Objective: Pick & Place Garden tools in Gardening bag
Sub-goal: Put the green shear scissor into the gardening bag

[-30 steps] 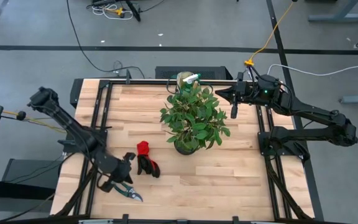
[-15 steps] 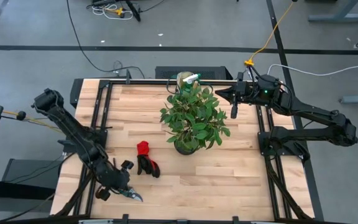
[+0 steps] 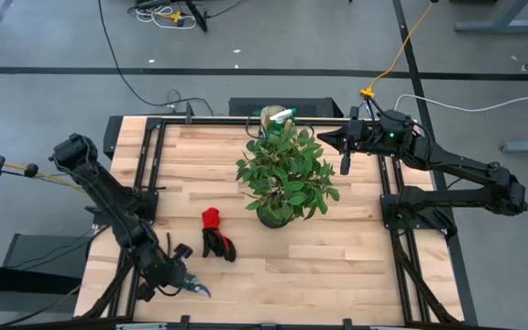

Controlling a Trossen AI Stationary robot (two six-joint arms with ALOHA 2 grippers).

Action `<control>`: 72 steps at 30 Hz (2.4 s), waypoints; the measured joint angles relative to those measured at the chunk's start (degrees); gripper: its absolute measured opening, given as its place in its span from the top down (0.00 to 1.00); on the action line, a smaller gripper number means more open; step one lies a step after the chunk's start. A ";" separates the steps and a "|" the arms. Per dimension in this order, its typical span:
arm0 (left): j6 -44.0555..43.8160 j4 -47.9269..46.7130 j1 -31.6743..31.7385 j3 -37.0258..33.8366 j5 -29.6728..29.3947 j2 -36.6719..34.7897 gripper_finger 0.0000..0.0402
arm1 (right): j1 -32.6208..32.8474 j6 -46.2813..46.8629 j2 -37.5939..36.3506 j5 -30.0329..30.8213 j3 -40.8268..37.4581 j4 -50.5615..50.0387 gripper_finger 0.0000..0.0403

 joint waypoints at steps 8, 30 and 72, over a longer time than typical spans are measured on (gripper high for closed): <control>-1.76 -4.55 -1.77 0.00 -0.12 0.00 0.97 | -0.02 -0.01 0.00 0.00 0.00 0.02 1.00; -6.64 -4.94 -2.03 0.00 1.91 0.00 0.94 | -0.01 -0.45 -0.01 0.04 0.00 0.23 1.00; -10.40 -9.57 -2.16 0.13 2.34 11.17 0.61 | -0.01 -0.66 0.00 0.04 0.00 -0.16 1.00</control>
